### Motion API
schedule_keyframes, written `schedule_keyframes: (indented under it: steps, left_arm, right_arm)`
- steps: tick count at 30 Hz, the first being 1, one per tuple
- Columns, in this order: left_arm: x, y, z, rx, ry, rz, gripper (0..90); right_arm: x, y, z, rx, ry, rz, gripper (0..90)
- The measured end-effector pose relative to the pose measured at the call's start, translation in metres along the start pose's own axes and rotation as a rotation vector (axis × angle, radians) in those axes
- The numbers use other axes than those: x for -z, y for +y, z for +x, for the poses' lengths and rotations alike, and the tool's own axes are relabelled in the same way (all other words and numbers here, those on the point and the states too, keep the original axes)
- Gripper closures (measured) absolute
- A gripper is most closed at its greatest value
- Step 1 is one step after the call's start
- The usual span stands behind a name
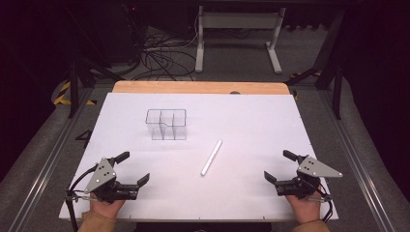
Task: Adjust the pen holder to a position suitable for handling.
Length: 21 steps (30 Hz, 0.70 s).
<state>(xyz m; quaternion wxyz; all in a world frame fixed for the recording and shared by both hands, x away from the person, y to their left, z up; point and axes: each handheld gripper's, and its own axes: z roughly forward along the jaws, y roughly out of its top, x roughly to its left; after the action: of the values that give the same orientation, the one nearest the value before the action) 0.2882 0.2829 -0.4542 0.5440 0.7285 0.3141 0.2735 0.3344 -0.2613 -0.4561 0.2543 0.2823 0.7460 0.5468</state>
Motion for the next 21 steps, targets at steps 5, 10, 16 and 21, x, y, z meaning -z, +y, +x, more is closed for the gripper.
schedule_keyframes:
  steps: [5, 10, 16, 21]
  left_arm:
    - [-0.001, 0.002, 0.000, 0.027, -0.021, 0.008, 3.1]
    - [-0.001, 0.006, -0.003, 0.012, -0.027, 0.007, 4.1]
    - [-0.003, 0.011, -0.007, -0.038, -0.002, 0.053, 6.9]
    - [-0.007, 0.019, -0.009, -0.008, -0.029, 0.070, 6.7]
  right_arm:
    - [0.001, 0.000, 0.002, 0.008, -0.007, -0.016, 1.4]
    - [0.002, 0.000, 0.003, 0.014, 0.002, -0.034, 1.5]
    - [-0.001, -0.001, 0.003, 0.034, 0.030, -0.032, 0.5]
    - [-0.004, -0.004, 0.000, 0.009, 0.051, -0.014, 0.2]
